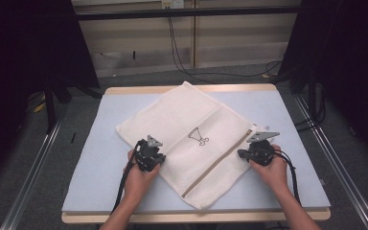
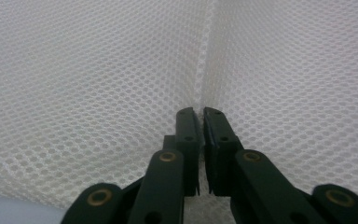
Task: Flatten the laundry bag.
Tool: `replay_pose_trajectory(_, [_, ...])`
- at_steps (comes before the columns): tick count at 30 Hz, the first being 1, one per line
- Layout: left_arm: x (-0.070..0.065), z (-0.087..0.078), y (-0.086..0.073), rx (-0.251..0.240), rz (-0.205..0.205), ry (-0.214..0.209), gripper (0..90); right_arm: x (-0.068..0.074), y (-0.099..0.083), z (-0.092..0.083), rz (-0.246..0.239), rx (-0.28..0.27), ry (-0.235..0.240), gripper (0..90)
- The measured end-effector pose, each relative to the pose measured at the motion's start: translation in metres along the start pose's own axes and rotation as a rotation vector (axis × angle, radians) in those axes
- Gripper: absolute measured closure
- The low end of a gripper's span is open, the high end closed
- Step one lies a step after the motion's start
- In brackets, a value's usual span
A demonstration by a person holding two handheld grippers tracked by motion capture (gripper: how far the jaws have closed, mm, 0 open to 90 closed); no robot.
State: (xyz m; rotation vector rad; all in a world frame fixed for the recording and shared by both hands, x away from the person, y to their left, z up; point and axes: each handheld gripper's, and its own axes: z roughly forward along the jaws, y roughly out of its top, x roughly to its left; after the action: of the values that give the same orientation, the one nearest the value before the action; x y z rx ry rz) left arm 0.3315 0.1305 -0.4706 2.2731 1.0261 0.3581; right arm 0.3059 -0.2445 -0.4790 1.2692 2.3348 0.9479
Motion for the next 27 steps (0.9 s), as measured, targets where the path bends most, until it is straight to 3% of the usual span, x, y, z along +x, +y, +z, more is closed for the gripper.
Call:
replay_pose_trajectory(4, [0.009, 0.000, 0.002, 0.009, -0.039, -0.041, 88.1, 0.001, -0.001, -0.002, -0.013, 0.001, 0.010, 90.0])
replay_pose_trajectory(8, [0.014, -0.001, 0.006, -0.001, -0.042, -0.044, 89.2, 0.001, -0.004, -0.005, 0.020, 0.002, 0.050, 90.0])
replay_pose_trajectory(12, [0.026, -0.003, 0.012, -0.004, -0.050, -0.034, 89.3, 0.005, -0.005, -0.007, 0.021, -0.003, 0.088, 90.0])
replay_pose_trajectory(15, [0.034, 0.000, 0.014, -0.023, -0.076, -0.019, 89.3, 0.016, -0.004, -0.007, 0.024, 0.005, 0.124, 90.0])
replay_pose_trajectory(16, [0.039, 0.000, 0.014, -0.012, -0.064, -0.020, 89.3, 0.016, -0.004, -0.007, 0.024, 0.005, 0.124, 90.0])
replay_pose_trajectory(17, [0.044, 0.002, 0.016, -0.041, -0.090, -0.010, 89.2, 0.022, -0.003, -0.007, 0.018, 0.004, 0.129, 90.0])
replay_pose_trajectory(19, [0.048, 0.001, 0.017, -0.033, -0.080, -0.005, 89.1, 0.027, -0.002, -0.006, 0.015, -0.003, 0.150, 90.0])
replay_pose_trajectory(22, [0.056, 0.003, 0.019, -0.041, -0.111, -0.008, 89.1, 0.033, -0.002, -0.005, 0.025, -0.006, 0.162, 90.0])
replay_pose_trajectory(26, [0.064, 0.008, 0.025, -0.035, -0.119, 0.009, 89.1, 0.039, -0.002, -0.003, 0.025, -0.017, 0.168, 90.0])
replay_pose_trajectory(27, [0.066, 0.009, 0.028, -0.041, -0.119, 0.013, 89.0, 0.044, -0.001, -0.002, 0.030, -0.018, 0.188, 90.0])
